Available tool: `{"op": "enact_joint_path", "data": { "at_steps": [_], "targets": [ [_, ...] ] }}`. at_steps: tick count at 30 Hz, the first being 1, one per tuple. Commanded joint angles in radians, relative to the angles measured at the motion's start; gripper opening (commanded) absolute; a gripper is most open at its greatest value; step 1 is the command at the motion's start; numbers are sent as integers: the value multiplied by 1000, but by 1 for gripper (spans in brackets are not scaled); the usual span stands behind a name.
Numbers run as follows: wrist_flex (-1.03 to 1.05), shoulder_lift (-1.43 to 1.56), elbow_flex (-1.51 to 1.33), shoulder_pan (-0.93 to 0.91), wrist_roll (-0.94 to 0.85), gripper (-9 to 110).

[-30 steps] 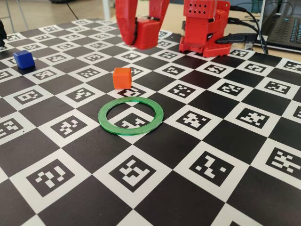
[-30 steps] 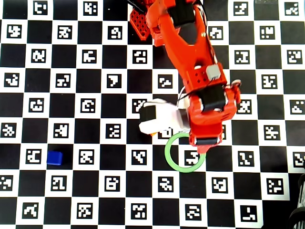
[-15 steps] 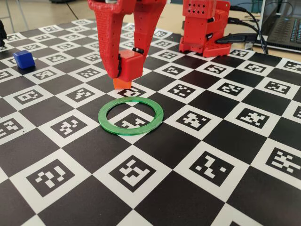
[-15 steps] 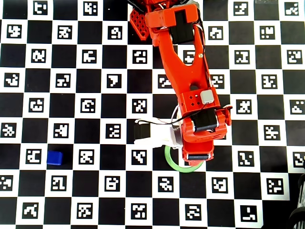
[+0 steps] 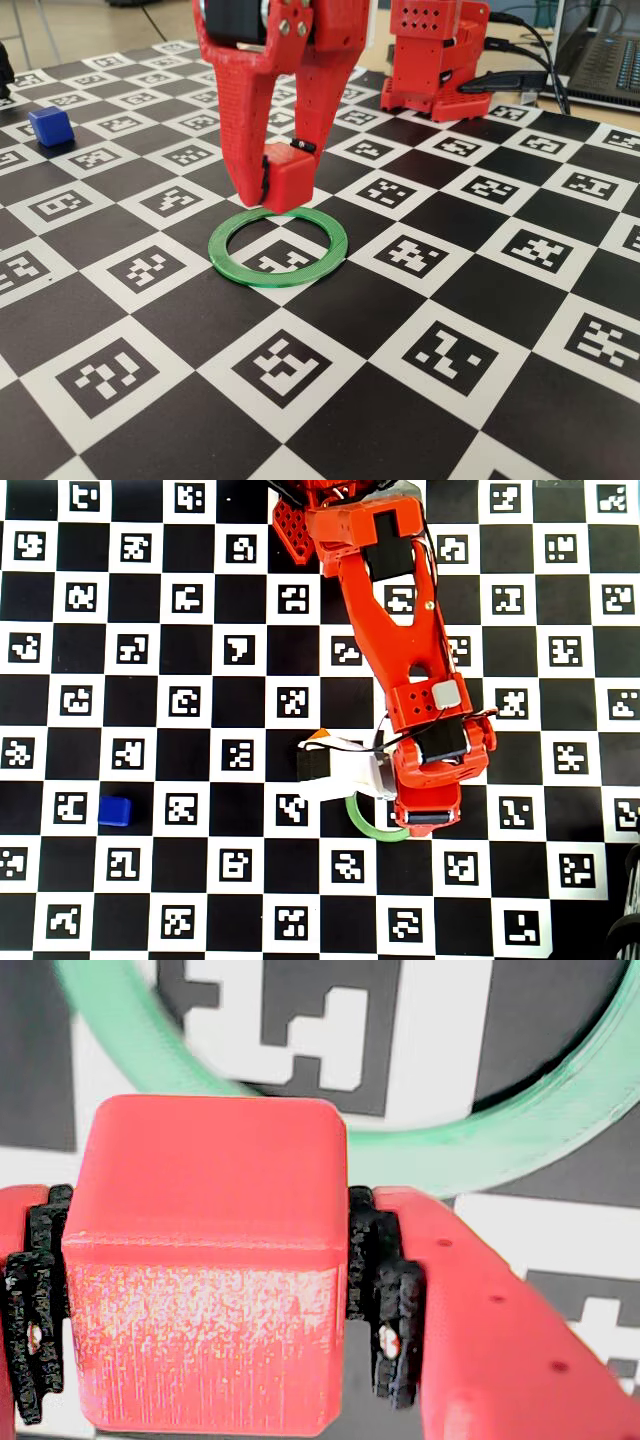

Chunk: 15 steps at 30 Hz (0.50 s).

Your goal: Grab the red cube then put it in the green circle then put the blue cube on top and finally the orange cube on top

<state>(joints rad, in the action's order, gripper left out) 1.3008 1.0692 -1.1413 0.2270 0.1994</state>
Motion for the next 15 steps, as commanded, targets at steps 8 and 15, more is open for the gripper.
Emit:
{"op": "enact_joint_path", "data": {
  "at_steps": [8,15],
  "targets": [
    [-77,43,-78,-51,-25,6],
    [-98,54,-126,-55,-26,6]
  ]
}}
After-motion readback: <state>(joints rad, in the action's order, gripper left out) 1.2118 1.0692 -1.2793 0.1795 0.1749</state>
